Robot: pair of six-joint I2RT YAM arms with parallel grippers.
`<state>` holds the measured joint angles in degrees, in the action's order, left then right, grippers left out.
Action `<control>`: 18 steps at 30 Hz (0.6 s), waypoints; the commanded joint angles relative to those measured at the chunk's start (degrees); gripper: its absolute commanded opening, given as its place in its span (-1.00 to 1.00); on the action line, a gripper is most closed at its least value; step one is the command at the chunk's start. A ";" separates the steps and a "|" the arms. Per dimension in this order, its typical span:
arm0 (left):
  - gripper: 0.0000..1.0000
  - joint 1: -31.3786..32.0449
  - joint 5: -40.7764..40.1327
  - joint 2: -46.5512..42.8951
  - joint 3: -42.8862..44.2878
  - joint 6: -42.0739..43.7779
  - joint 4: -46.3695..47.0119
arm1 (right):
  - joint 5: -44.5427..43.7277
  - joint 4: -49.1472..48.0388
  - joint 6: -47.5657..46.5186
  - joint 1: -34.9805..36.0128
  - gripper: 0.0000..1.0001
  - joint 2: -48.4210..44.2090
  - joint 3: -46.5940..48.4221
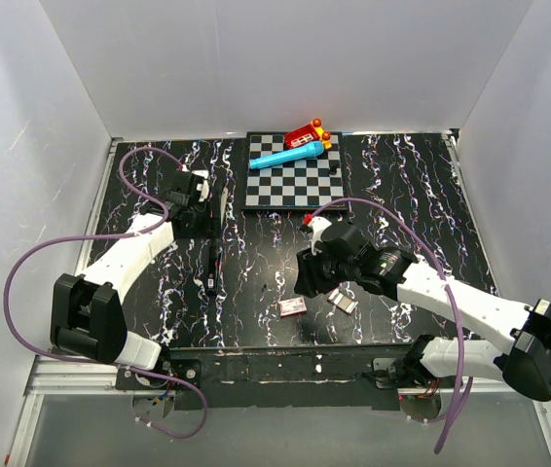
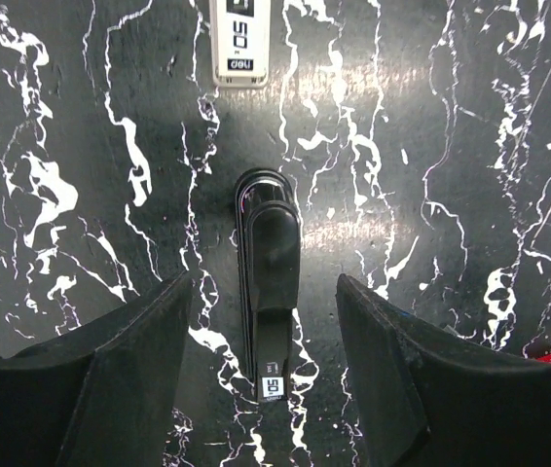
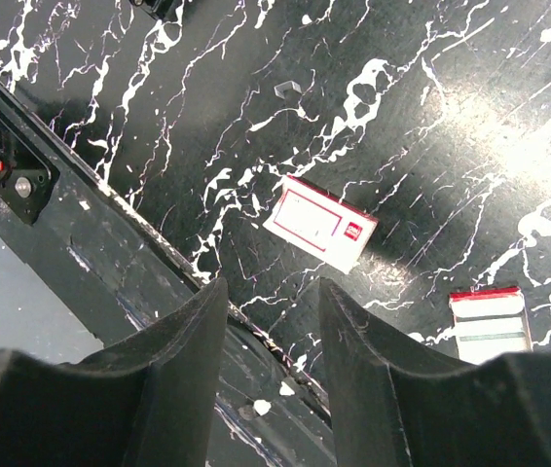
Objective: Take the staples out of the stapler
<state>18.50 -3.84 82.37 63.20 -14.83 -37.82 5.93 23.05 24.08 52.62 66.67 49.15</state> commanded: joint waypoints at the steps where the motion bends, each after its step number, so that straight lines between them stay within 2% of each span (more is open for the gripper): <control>1: 0.20 0.13 -0.56 -1.08 -1.41 -1.08 1.70 | -1.54 0.95 0.80 0.03 0.02 -2.07 1.13; 18: 0.24 2.50 -2.40 7.36 -0.97 -3.19 2.32 | 0.57 -1.43 1.76 0.38 0.04 -1.20 0.42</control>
<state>20.18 -4.16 88.90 61.47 -17.15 -36.77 5.58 23.81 25.34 52.64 65.93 49.15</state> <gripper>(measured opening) 0.621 0.515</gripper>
